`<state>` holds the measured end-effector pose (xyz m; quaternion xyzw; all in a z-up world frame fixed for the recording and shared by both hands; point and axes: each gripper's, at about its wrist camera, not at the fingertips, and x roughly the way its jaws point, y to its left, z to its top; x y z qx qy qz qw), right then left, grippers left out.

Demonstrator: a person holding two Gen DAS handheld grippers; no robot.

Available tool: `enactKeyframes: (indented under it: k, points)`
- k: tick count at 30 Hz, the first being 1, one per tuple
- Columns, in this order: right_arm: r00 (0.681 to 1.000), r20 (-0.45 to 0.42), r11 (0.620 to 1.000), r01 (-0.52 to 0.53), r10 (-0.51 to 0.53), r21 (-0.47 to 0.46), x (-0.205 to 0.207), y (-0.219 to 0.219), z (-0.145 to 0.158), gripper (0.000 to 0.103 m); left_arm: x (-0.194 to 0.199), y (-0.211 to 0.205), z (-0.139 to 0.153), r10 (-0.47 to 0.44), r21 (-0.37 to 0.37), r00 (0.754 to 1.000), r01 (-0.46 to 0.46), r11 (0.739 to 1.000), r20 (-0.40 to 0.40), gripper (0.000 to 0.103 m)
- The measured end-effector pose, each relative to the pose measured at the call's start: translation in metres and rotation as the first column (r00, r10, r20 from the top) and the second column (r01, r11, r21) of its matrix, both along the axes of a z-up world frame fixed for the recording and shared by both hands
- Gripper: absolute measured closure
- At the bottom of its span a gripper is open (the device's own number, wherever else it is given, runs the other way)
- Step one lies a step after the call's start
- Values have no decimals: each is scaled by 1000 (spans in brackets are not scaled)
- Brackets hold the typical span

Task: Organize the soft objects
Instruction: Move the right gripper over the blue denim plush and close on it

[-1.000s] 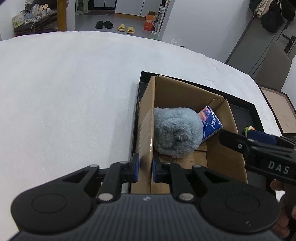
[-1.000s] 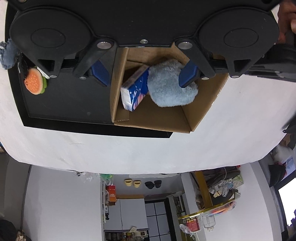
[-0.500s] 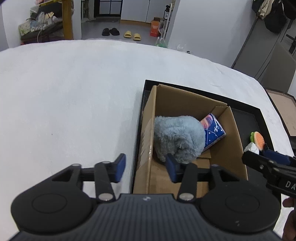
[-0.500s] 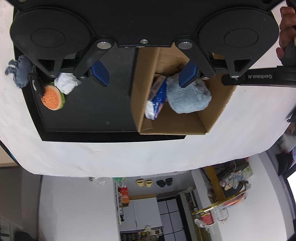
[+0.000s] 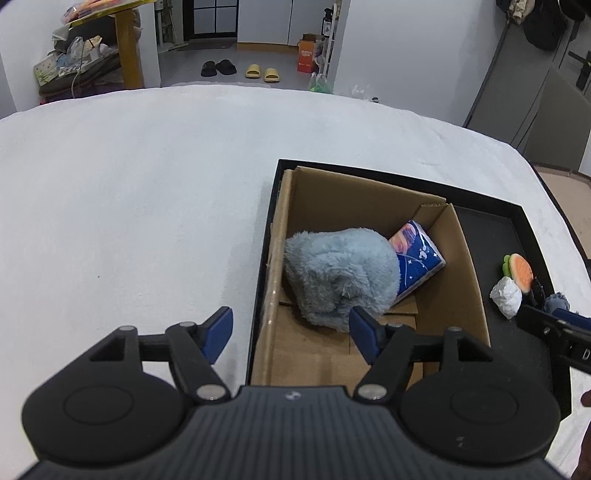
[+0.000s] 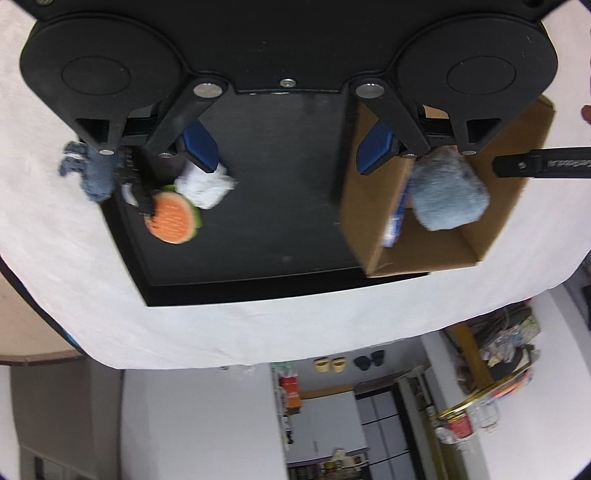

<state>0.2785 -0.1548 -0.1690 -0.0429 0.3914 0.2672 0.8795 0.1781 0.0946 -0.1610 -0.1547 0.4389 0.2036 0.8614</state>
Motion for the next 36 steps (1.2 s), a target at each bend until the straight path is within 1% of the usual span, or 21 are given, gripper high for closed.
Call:
enactKeyframes:
  k: [6,9,14,21,26,32,36]
  points:
    - [998,-7,998,67,-67,-14,14,-27,-9,23,8,-7,-1,1,20,1000,0,1000,-13,35]
    - [996,-11,996,90,-90,-19,19,-39,-12,26,13,-12,-1,-7,32,1000,8,999,-22,35]
    - [992,-10,991,127,-127,-32,29,-58,-16,27,19,-20,-2,-9,52,999,10,999,-37,35]
    - [989,13,987,150,-150,-60,41,-75,-16,27,27,-24,-4,16,78,998,-12,997,-57,34]
    - [982,28,979,186,-184,-82,50,-88,-20,27,30,-29,-5,26,99,997,-20,995,-68,33]
    - [972,23,967,234,-233,-105,61,-104,-27,27,31,-29,-5,30,99,996,-22,995,-79,32]
    - [971,40,962,238,-234,-133,67,-106,-30,31,32,-27,-6,36,98,996,-28,995,-80,32]
